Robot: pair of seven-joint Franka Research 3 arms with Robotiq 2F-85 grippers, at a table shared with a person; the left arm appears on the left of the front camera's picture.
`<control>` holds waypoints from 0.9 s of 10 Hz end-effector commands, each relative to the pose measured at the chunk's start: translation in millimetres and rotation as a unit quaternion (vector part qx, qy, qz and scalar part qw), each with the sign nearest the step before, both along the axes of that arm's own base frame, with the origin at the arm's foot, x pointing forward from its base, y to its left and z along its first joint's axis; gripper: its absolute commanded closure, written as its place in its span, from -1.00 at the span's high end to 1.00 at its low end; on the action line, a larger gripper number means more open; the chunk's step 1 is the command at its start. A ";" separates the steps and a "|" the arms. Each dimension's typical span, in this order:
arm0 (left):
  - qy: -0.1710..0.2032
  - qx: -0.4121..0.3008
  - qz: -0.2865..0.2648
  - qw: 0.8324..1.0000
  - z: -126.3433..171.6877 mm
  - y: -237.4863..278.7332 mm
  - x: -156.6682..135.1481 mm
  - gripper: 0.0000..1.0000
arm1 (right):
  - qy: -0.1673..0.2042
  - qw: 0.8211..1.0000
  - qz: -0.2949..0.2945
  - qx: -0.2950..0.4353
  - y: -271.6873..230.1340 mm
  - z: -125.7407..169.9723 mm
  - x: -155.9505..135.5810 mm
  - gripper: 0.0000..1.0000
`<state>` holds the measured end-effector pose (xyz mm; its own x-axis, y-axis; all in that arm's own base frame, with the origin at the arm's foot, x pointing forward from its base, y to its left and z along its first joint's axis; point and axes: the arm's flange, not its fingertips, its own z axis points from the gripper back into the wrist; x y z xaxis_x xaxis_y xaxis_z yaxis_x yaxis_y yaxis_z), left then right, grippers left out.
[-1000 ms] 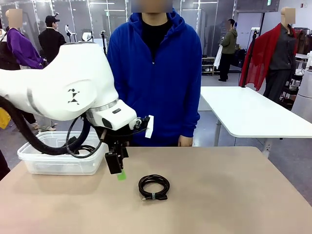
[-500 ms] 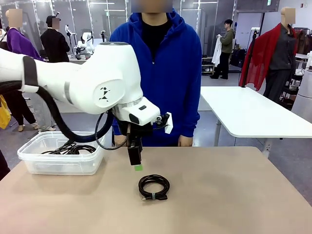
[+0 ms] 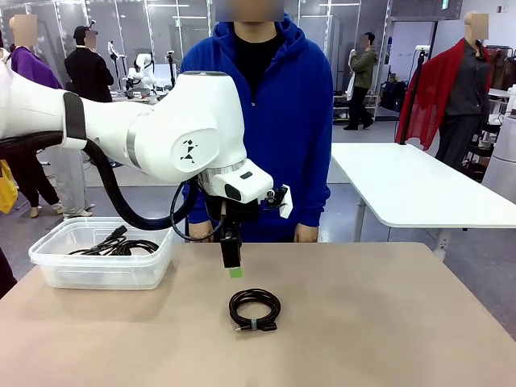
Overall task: Organize and store the cables.
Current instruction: Place the USB Extension Cable into the Organizing box.
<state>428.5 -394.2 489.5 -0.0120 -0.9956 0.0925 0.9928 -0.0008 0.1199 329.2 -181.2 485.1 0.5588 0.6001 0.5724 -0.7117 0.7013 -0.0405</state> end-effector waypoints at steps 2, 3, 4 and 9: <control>0.003 0.028 0.008 1.000 -3.2 -11.7 1.3 1.00 | -0.003 1.000 -0.006 0.002 0.7 0.2 1.4 1.00; 0.004 0.029 0.008 1.000 -6.0 -12.3 0.5 1.00 | -0.003 1.000 -0.006 0.002 0.7 0.2 1.4 1.00; 0.008 0.030 0.009 0.999 -9.1 -13.2 0.9 1.00 | -0.003 1.000 -0.006 0.002 0.7 0.2 1.4 1.00; 0.022 0.033 0.011 0.999 -25.7 -17.3 6.5 1.00 | -0.003 1.000 -0.006 0.002 0.7 0.2 1.4 1.00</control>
